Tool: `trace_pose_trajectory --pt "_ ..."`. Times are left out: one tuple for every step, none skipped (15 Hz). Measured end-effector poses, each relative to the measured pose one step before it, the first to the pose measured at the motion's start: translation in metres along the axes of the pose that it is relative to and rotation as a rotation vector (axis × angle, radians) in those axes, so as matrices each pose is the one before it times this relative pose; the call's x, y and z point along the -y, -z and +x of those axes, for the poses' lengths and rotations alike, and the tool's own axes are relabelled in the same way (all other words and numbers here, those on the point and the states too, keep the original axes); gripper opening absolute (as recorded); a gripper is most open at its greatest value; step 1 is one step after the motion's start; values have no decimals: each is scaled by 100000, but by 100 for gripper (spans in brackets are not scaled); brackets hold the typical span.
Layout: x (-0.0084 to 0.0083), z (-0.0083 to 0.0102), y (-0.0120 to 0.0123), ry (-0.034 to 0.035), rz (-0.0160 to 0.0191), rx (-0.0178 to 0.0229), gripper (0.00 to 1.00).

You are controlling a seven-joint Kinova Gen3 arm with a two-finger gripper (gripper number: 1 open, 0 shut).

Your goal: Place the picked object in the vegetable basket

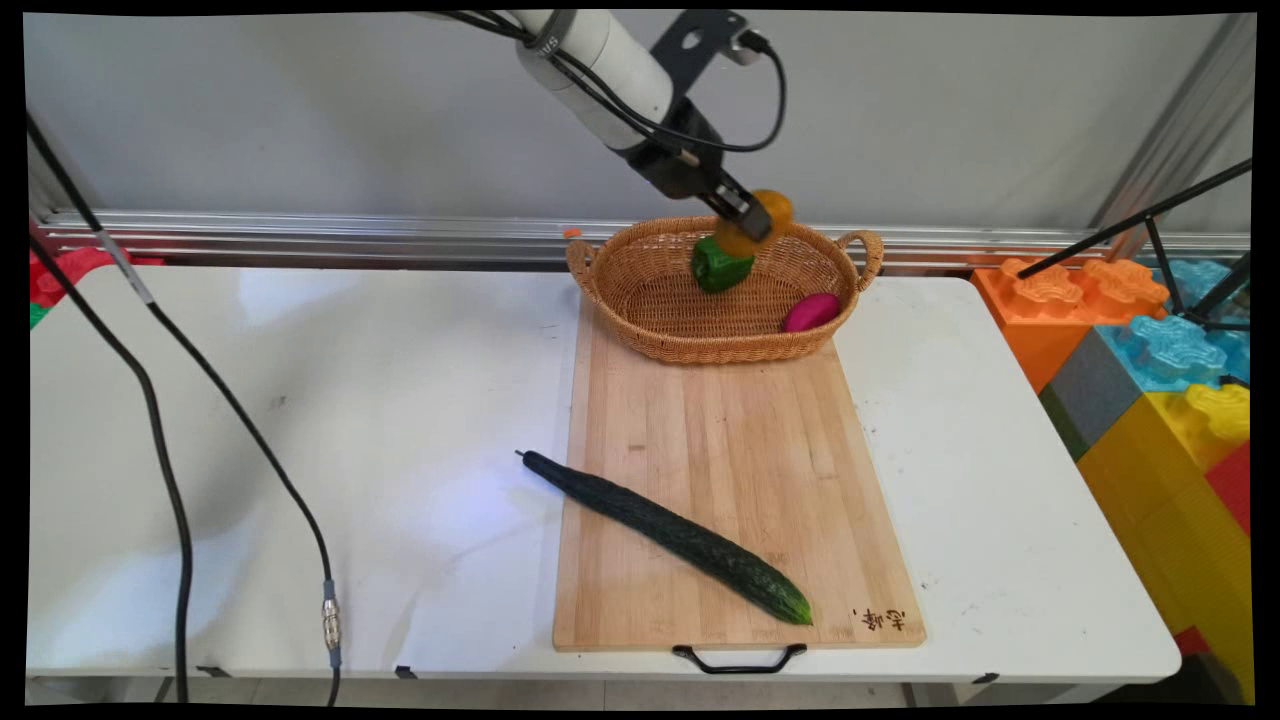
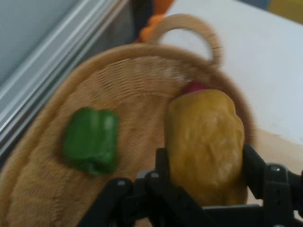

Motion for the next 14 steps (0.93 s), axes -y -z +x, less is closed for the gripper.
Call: trace_pose_trajectory --pt "1466 -391 -753 3574 4113 1402 0" --pt "1172 -655 -978 3027 2906 2120 0" --pt "705 -488 -706 1889 1711 1617 0" --pt "418 -342 -535 1099 992 1253 0" --pt "582 -506 -704 1573 1372 1733 0" --pt "515 -365 -576 987 1235 1240 0" --pt "474 -339 -596 848 1136 1181 0" --pt "467 -306 -556 665 1155 1075 0" --pt "351 -214 -422 502 897 777 0" --pt "398 -253 -542 559 1019 932 0" --pt "455 -317 -620 730 1074 980 0" --pt "560 -295 -931 703 1180 701 0" --pt "228 -101 -594 150 349 295 0" --pt "86 -54 -372 51 52 175 0"
